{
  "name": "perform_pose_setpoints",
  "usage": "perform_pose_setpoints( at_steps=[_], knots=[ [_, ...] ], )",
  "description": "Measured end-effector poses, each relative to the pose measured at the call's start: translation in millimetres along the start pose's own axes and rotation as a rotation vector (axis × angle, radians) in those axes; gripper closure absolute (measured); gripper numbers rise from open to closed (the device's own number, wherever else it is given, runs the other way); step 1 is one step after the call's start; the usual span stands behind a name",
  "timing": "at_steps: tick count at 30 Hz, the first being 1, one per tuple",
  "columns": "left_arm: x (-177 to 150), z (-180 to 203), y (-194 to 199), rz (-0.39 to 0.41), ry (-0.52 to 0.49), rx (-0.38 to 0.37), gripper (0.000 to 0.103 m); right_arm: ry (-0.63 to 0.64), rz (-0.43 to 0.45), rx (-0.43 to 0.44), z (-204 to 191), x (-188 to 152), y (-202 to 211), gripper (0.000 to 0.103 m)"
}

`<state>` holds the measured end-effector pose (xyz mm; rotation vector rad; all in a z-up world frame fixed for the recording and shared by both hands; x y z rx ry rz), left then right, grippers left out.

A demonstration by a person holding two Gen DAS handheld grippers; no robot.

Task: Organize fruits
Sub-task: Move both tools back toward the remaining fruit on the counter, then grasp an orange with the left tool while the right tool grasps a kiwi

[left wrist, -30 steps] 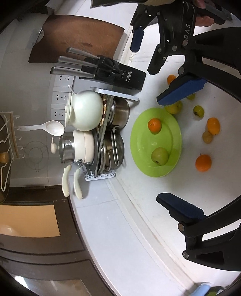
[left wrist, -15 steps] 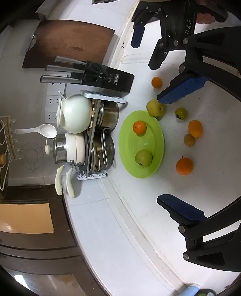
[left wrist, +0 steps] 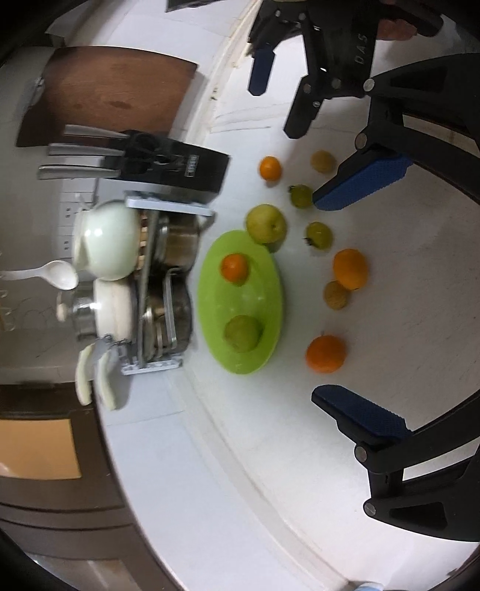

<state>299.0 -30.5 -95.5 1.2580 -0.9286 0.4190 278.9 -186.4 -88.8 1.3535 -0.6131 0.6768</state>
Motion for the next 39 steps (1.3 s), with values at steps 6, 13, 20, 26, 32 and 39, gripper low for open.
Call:
perform_pose_setpoints(
  at_steps=[6, 13, 20, 26, 32, 39],
  knots=[
    [-17, 3, -20, -0.057, -0.006, -0.023, 0.018, 0.002, -0.063, 0.036, -5, -18, -16, 0.021],
    [-33, 9, -46, -0.152, 0.012, -0.082, 0.036, 0.001, -0.112, 0.086, -14, -32, -35, 0.031],
    [-41, 12, -63, -0.205, 0.032, -0.124, 0.050, -0.016, -0.158, 0.114, -14, -40, -51, 0.041],
    [-44, 13, -74, -0.237, 0.059, -0.147, 0.053, -0.025, -0.180, 0.137, -16, -42, -60, 0.049],
    [-43, 14, -80, -0.250, 0.081, -0.156, 0.055, -0.038, -0.197, 0.163, -16, -43, -66, 0.054],
    [-42, 13, -84, -0.257, 0.087, -0.146, 0.062, -0.035, -0.209, 0.174, -18, -45, -69, 0.060]
  ],
)
Point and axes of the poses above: each gripper's, at about its wrist camera, not at the fingertips, and y roughly against the way its jaws point, z to its right, x to its top, the point moved 9 cm from there along -y, roughly the way its jaws point, and after that the axes turned 6 degrees about -x, right-handed, at the moved point
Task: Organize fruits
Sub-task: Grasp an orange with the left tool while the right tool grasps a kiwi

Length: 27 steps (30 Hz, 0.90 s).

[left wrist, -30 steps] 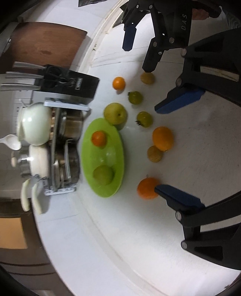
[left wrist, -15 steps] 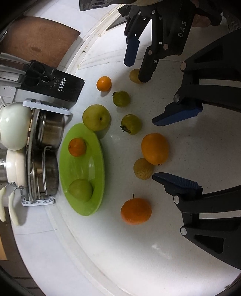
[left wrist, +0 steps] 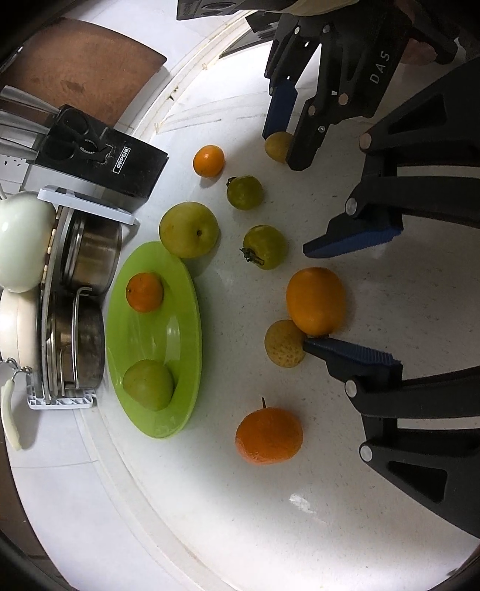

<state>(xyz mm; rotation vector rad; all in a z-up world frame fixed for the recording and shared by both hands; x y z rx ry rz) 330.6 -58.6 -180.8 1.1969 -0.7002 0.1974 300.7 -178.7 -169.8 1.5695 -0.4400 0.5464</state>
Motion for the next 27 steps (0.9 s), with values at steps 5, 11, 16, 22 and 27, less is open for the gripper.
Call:
perform_pose_setpoints(
  at_steps=[5, 11, 16, 22, 27],
  knots=[
    [0, 0, 0, 0.001, 0.001, 0.001, 0.065, 0.002, -0.005, -0.004, 1, -1, -1, 0.069],
    [0, 1, 3, 0.009, -0.007, 0.000, 0.065, 0.002, -0.001, -0.003, 1, 0, 1, 0.072],
    [3, 4, 8, 0.024, -0.016, -0.003, 0.065, 0.003, 0.010, 0.001, 1, 2, 5, 0.072],
    [6, 8, 18, 0.055, -0.029, 0.001, 0.065, 0.008, 0.032, 0.007, -2, 6, 13, 0.072],
    [11, 10, 31, 0.086, -0.041, 0.012, 0.065, 0.006, 0.062, 0.014, -4, 12, 25, 0.072]
  ],
)
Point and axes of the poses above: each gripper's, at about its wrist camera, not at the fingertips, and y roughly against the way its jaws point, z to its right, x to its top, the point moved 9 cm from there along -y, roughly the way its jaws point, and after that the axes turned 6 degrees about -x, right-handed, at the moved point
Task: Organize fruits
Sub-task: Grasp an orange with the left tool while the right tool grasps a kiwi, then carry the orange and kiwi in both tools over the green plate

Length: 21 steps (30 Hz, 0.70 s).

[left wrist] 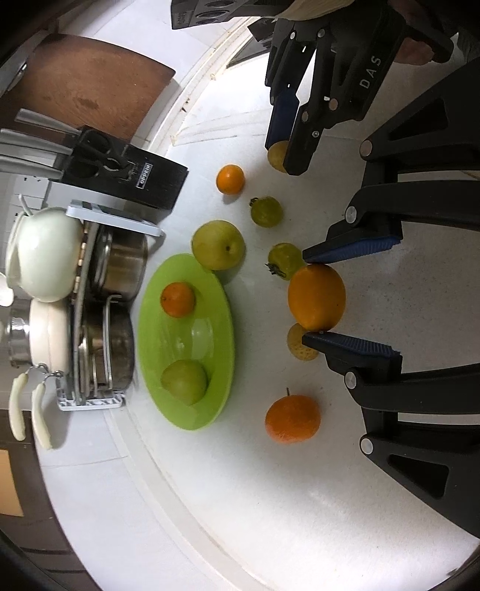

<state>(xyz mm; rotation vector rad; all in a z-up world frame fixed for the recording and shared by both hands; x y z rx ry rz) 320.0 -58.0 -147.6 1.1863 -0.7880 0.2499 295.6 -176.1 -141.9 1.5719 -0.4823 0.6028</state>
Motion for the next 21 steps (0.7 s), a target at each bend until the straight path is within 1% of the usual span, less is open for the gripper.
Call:
perform_pose_setpoints(
  at_steps=[8, 13, 21],
  knots=[
    [10, -2, 17, 0.034, -0.012, 0.006, 0.065, 0.001, 0.060, 0.002, -8, 21, 19, 0.072],
    [26, -9, 28, 0.072, -0.026, 0.035, 0.065, 0.016, 0.102, 0.005, -16, 38, 28, 0.072],
    [57, -20, 44, 0.131, -0.052, 0.054, 0.065, 0.042, 0.141, 0.010, -25, 67, 33, 0.072]
  ],
)
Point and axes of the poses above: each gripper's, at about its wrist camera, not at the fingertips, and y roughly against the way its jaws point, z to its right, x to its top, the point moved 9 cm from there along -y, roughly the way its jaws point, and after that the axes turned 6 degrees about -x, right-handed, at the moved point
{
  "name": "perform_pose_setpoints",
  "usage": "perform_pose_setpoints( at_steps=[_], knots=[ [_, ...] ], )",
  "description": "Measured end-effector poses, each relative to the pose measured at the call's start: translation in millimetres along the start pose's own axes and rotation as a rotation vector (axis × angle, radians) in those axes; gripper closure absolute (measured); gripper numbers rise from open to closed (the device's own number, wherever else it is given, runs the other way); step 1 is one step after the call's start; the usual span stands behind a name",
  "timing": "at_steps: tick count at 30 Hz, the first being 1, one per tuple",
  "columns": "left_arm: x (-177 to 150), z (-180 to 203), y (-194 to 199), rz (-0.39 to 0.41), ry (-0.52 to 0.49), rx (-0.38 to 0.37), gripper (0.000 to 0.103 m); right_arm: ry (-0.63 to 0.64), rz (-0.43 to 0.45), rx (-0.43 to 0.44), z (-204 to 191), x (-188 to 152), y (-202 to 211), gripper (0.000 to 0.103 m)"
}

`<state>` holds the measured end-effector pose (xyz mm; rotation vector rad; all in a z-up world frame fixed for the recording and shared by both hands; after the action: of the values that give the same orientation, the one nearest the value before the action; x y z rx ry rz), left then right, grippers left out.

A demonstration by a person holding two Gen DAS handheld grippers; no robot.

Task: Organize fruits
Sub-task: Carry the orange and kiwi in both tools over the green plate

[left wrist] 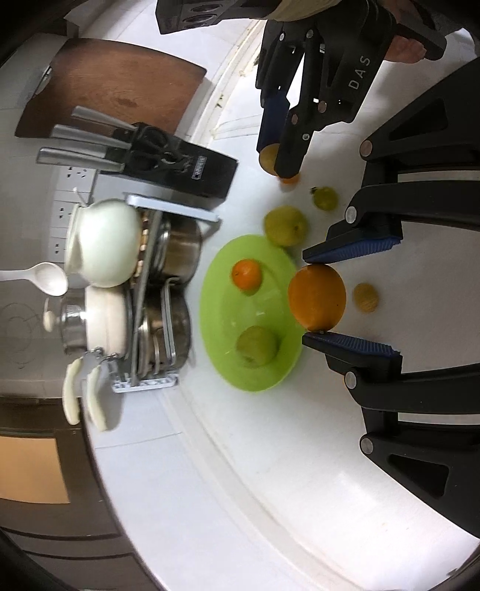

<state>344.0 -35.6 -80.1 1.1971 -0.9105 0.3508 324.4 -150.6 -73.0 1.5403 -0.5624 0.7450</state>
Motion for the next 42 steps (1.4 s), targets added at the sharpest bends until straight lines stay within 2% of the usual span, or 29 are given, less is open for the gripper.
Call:
perform_pose_setpoints(
  at_steps=[13, 20, 28, 42],
  knots=[
    [52, -23, -8, 0.039, -0.012, 0.000, 0.065, 0.017, 0.057, 0.010, -12, 65, -14, 0.072],
    [80, -38, -22, 0.042, -0.008, 0.003, 0.065, 0.032, 0.043, 0.024, -8, 94, -39, 0.072],
    [95, -60, -71, -0.038, -0.003, -0.001, 0.065, 0.026, -0.042, 0.039, -5, 103, -93, 0.072],
    [83, -86, -152, -0.200, 0.003, -0.003, 0.065, 0.005, -0.179, 0.037, -3, 99, -164, 0.072]
  ],
)
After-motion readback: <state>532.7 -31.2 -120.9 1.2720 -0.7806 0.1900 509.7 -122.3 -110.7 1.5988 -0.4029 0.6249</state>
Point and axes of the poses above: each gripper's, at about its wrist camera, not at the fingertips, and y roughly against the way its jaws point, z to its right, x to its top, the point moved 9 cm from there along -y, roughly the way its jaws point, and after that the axes turned 6 degrees about -x, right-handed, at the moved point
